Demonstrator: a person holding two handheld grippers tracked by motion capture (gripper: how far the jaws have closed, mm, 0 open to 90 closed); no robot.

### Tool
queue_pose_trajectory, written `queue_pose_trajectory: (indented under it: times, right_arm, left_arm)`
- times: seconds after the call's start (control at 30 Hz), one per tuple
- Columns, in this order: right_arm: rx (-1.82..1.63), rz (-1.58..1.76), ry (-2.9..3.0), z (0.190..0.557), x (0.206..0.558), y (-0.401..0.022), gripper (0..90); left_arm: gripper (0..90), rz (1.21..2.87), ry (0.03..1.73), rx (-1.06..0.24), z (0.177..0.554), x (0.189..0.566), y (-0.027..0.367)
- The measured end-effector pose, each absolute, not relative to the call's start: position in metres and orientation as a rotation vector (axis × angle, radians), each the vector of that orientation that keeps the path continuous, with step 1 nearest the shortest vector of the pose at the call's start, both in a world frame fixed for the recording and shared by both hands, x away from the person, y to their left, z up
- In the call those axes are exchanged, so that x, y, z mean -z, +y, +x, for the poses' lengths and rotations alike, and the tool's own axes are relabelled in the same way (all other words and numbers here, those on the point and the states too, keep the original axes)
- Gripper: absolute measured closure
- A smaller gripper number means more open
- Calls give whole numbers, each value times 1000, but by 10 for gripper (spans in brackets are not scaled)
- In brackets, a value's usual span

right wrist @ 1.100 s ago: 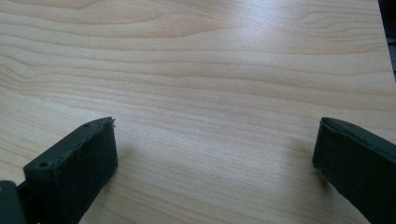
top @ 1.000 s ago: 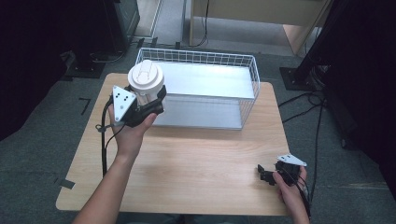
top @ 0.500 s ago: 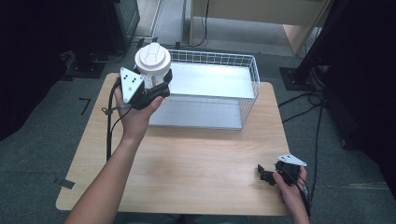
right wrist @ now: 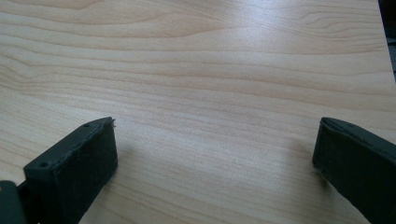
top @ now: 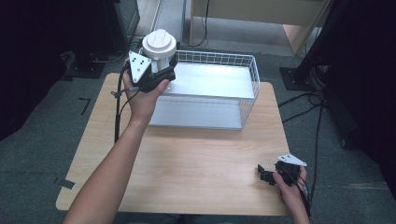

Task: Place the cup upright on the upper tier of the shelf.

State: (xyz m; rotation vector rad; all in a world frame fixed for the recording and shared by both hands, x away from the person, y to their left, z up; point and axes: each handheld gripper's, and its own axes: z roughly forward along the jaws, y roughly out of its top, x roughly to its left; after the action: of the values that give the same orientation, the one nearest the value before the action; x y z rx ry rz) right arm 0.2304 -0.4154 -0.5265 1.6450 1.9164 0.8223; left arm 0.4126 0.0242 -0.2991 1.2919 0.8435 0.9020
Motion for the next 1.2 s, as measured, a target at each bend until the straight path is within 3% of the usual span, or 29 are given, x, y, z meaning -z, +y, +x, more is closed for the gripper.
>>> queue_pose_trajectory:
  times: [0.2, 0.67, 0.97, 1.2]
  right_arm:
    - [-824, 1646, 1914, 230, 527, -415, 0]
    - [-823, 1643, 1916, 230, 527, -415, 0]
    - [-825, 1638, 1920, 230, 527, -415, 0]
    - [-825, 1636, 1922, 229, 527, -415, 0]
  left_arm:
    - [163, 1304, 864, -890, 433, 304, 20]
    - [158, 1329, 874, -872, 440, 307, 23]
    - [26, 1380, 916, -866, 437, 303, 24]
    - [0, 1398, 934, -872, 433, 301, 27]
